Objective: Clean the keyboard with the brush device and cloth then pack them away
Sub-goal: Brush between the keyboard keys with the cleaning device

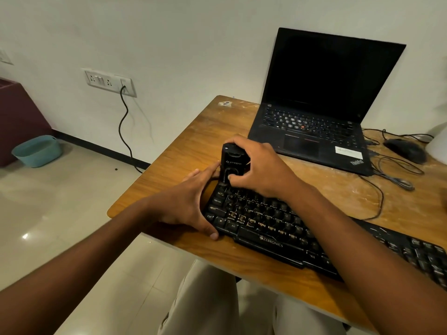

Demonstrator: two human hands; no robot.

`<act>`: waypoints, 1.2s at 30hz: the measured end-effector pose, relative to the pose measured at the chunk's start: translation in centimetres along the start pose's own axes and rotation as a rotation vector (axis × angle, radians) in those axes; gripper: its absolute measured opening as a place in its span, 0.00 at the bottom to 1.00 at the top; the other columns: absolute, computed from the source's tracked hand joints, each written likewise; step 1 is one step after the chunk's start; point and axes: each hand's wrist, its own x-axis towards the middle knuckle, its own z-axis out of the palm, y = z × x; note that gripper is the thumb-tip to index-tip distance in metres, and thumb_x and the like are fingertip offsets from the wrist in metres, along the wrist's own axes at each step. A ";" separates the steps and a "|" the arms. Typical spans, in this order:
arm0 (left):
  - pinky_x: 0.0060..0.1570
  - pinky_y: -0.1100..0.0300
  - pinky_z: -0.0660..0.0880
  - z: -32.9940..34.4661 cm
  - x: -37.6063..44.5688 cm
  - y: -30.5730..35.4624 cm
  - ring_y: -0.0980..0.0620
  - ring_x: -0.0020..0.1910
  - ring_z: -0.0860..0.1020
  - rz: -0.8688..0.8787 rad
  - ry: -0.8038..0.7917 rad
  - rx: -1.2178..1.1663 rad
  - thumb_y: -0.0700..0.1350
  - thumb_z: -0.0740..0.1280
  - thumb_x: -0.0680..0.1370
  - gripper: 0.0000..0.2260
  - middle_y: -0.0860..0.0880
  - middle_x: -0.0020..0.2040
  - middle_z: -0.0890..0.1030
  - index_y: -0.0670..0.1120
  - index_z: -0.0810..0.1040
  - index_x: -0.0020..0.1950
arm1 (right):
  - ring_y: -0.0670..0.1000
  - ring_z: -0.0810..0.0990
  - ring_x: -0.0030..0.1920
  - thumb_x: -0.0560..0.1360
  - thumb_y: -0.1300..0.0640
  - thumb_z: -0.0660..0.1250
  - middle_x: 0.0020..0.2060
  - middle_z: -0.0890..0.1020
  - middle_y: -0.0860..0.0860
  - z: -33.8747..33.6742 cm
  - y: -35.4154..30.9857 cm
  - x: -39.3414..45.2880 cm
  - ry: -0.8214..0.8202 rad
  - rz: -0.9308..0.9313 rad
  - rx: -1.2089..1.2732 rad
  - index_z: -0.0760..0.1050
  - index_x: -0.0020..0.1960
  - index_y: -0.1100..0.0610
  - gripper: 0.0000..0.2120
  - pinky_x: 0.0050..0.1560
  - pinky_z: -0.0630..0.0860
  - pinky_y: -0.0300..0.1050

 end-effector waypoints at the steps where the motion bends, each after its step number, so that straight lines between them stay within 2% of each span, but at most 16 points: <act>1: 0.79 0.36 0.60 0.0 -0.1 0.1 0.42 0.83 0.52 -0.006 -0.008 0.004 0.68 0.84 0.55 0.71 0.62 0.82 0.53 0.68 0.35 0.81 | 0.44 0.81 0.43 0.69 0.61 0.78 0.45 0.80 0.43 -0.4 0.1 -0.1 -0.030 0.005 -0.037 0.73 0.63 0.44 0.28 0.38 0.81 0.40; 5: 0.81 0.38 0.53 -0.1 -0.2 0.6 0.44 0.84 0.45 -0.021 -0.021 0.023 0.62 0.86 0.58 0.71 0.62 0.82 0.50 0.65 0.33 0.82 | 0.45 0.80 0.44 0.67 0.58 0.79 0.45 0.79 0.42 -2.6 0.2 -0.1 -0.166 0.062 -0.171 0.73 0.61 0.42 0.27 0.38 0.80 0.42; 7: 0.81 0.39 0.50 -0.2 -0.2 0.7 0.45 0.84 0.42 -0.034 -0.027 0.025 0.61 0.86 0.59 0.71 0.60 0.83 0.49 0.64 0.33 0.82 | 0.44 0.79 0.46 0.67 0.58 0.79 0.47 0.80 0.42 -3.1 0.1 0.2 -0.127 0.061 -0.154 0.73 0.60 0.41 0.27 0.41 0.79 0.41; 10: 0.80 0.36 0.55 -0.1 0.0 0.4 0.43 0.84 0.48 -0.018 -0.019 0.018 0.65 0.85 0.56 0.72 0.60 0.83 0.52 0.67 0.34 0.81 | 0.43 0.81 0.47 0.67 0.59 0.79 0.48 0.80 0.42 -1.9 0.1 0.5 0.018 0.048 -0.011 0.73 0.63 0.43 0.29 0.41 0.81 0.38; 13: 0.78 0.35 0.61 0.0 0.0 0.1 0.42 0.83 0.53 0.001 0.009 0.004 0.67 0.85 0.54 0.71 0.61 0.81 0.56 0.68 0.36 0.81 | 0.42 0.81 0.45 0.69 0.59 0.79 0.47 0.80 0.42 -0.1 0.2 0.4 0.060 0.040 0.068 0.73 0.65 0.46 0.28 0.39 0.80 0.36; 15: 0.79 0.34 0.58 0.0 0.0 0.2 0.42 0.83 0.50 0.000 0.002 0.005 0.66 0.85 0.55 0.71 0.60 0.82 0.54 0.69 0.35 0.81 | 0.43 0.81 0.44 0.69 0.60 0.78 0.46 0.80 0.43 0.0 0.4 0.2 0.035 0.047 0.038 0.73 0.64 0.45 0.28 0.38 0.80 0.37; 18: 0.81 0.37 0.50 -0.1 -0.1 0.4 0.45 0.84 0.42 -0.023 -0.018 0.024 0.63 0.86 0.58 0.71 0.59 0.84 0.49 0.66 0.34 0.82 | 0.46 0.82 0.44 0.68 0.59 0.80 0.46 0.80 0.44 -1.6 0.9 -0.3 -0.073 0.086 -0.056 0.72 0.63 0.42 0.29 0.37 0.82 0.41; 21: 0.81 0.38 0.49 -0.1 0.0 0.4 0.45 0.84 0.41 -0.029 -0.020 0.023 0.61 0.86 0.59 0.71 0.58 0.84 0.48 0.66 0.33 0.82 | 0.47 0.80 0.47 0.66 0.58 0.81 0.49 0.80 0.44 -3.5 1.2 -0.5 -0.148 0.125 -0.179 0.73 0.62 0.42 0.30 0.42 0.83 0.47; 23: 0.81 0.36 0.51 -0.2 0.0 0.3 0.44 0.84 0.42 -0.033 -0.023 0.025 0.61 0.86 0.58 0.71 0.58 0.84 0.48 0.67 0.33 0.81 | 0.47 0.80 0.48 0.65 0.58 0.81 0.49 0.80 0.44 -4.1 1.2 -0.4 -0.104 0.128 -0.156 0.73 0.61 0.42 0.30 0.43 0.82 0.45; 26: 0.80 0.34 0.56 -0.1 0.1 0.1 0.44 0.84 0.47 -0.027 -0.021 0.028 0.64 0.86 0.56 0.71 0.59 0.83 0.49 0.69 0.33 0.80 | 0.43 0.81 0.48 0.66 0.58 0.81 0.48 0.80 0.42 -2.9 0.8 0.0 0.070 0.087 -0.018 0.73 0.63 0.44 0.30 0.41 0.80 0.35; 28: 0.78 0.34 0.59 -0.1 0.1 0.0 0.43 0.83 0.50 -0.017 -0.014 0.021 0.66 0.85 0.56 0.71 0.61 0.83 0.51 0.70 0.33 0.80 | 0.43 0.81 0.47 0.67 0.58 0.80 0.48 0.80 0.43 -1.2 0.7 0.2 0.114 0.052 0.056 0.73 0.64 0.46 0.29 0.40 0.80 0.35; 31: 0.78 0.34 0.59 0.0 0.1 -0.1 0.43 0.83 0.51 -0.003 -0.006 0.018 0.66 0.85 0.56 0.71 0.63 0.82 0.52 0.70 0.33 0.80 | 0.45 0.82 0.45 0.68 0.59 0.79 0.46 0.80 0.43 -0.2 1.0 -0.1 0.053 0.041 0.052 0.73 0.65 0.46 0.28 0.39 0.81 0.40; 34: 0.80 0.35 0.56 -0.1 0.1 -0.1 0.44 0.84 0.49 -0.004 -0.015 0.013 0.65 0.86 0.56 0.71 0.69 0.75 0.52 0.70 0.34 0.80 | 0.45 0.81 0.45 0.67 0.58 0.80 0.46 0.80 0.43 -1.9 1.6 -0.6 -0.074 0.067 -0.066 0.72 0.62 0.42 0.28 0.38 0.81 0.40; 36: 0.80 0.35 0.54 -0.1 0.1 -0.1 0.45 0.84 0.46 -0.007 -0.021 0.013 0.64 0.86 0.56 0.71 0.68 0.75 0.51 0.70 0.34 0.80 | 0.47 0.80 0.47 0.66 0.57 0.81 0.47 0.80 0.44 -3.4 2.0 -0.9 -0.145 0.091 -0.133 0.72 0.59 0.41 0.28 0.40 0.81 0.43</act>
